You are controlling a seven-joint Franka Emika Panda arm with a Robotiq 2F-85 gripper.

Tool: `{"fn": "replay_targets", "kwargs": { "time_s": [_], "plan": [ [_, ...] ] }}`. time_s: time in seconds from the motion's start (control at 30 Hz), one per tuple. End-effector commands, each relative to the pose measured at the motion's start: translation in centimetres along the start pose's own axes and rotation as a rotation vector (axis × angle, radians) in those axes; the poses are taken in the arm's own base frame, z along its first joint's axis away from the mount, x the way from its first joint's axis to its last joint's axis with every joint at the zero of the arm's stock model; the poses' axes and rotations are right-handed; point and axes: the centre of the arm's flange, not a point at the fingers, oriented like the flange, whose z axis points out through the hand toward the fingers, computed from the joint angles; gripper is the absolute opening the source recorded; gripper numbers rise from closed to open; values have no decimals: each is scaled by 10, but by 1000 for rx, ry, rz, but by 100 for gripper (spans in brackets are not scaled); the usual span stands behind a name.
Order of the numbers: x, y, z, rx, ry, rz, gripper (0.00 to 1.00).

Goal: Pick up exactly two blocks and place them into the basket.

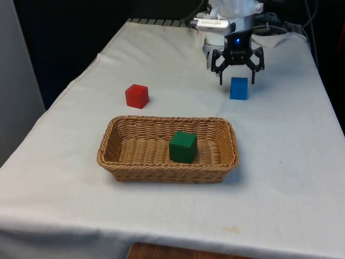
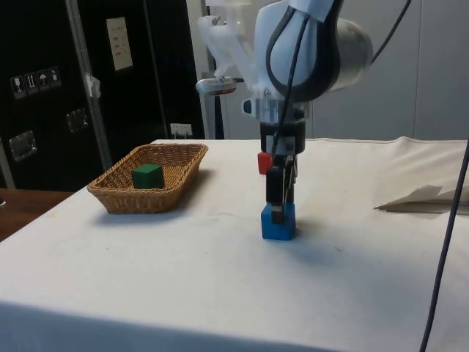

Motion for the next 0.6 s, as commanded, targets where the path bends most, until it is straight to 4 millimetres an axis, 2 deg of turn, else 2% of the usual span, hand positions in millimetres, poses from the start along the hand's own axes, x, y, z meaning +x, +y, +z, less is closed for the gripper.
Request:
{"fn": "replay_targets", "kwargs": {
  "time_s": [0.0,0.23,0.27,0.37,0.4,0.43,0.57],
  "plan": [
    [1,-3,-2,8,16,4,100],
    [2,-4,8,-17,3,8,100],
    [2,-3,9,-19,2,9,97],
    [1,0,13,-34,-17,7,68],
    [3,-3,11,-24,0,13,68],
    [2,-3,12,-27,-2,13,45],
    [2,-3,13,-28,-2,15,0]
  ]
}}
